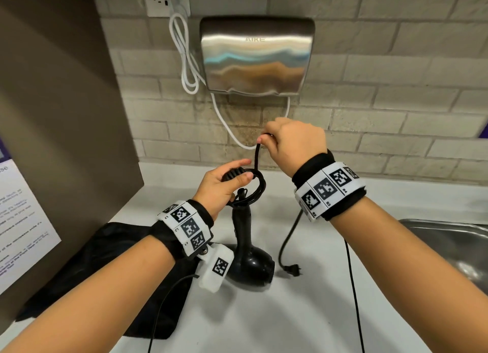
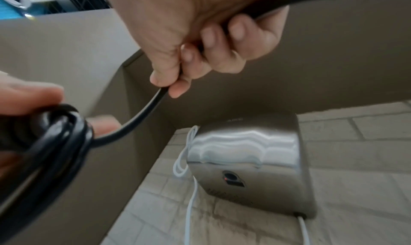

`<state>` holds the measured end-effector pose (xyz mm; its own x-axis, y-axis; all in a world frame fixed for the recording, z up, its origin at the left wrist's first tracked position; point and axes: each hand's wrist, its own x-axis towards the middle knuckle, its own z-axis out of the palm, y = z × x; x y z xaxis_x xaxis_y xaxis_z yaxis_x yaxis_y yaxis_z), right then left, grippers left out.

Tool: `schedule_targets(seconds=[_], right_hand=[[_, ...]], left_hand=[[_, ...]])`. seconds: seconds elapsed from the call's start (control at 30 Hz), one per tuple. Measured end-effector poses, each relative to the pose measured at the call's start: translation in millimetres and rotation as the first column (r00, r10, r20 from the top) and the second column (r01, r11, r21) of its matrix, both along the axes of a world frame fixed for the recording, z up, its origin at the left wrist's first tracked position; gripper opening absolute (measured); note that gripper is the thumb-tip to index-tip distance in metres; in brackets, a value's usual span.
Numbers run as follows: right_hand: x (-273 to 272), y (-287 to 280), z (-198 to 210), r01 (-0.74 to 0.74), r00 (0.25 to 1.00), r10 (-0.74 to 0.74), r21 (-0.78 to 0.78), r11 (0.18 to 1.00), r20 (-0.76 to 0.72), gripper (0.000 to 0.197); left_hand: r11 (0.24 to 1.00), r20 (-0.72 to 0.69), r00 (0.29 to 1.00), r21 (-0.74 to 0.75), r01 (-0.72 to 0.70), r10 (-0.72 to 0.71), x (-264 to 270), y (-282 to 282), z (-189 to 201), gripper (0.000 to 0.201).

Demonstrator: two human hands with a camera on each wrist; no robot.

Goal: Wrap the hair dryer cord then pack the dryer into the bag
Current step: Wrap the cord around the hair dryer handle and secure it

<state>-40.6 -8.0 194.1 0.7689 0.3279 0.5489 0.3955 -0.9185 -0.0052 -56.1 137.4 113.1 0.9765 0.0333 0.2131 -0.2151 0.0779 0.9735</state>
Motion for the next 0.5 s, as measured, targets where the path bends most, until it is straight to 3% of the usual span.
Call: schedule_targets(seconds=[0.23,0.5], right_hand=[[-10.7,7.2,3.6,-0.072,0.994,0.068,0.046,0.996,0.081,0.032],[-5.5,-1.2,1.8,-0.056,0.997,0.047,0.154,0.987,0.056,0.03]], left_hand=[[0.999,-0.021,0.998,-0.005,0.054,-0.054,1.9,6.2,2.7,0.025],[0.998,0.014,0.998,0.014,0.068,-0.068,4.1,13.4,7.5,0.02]])
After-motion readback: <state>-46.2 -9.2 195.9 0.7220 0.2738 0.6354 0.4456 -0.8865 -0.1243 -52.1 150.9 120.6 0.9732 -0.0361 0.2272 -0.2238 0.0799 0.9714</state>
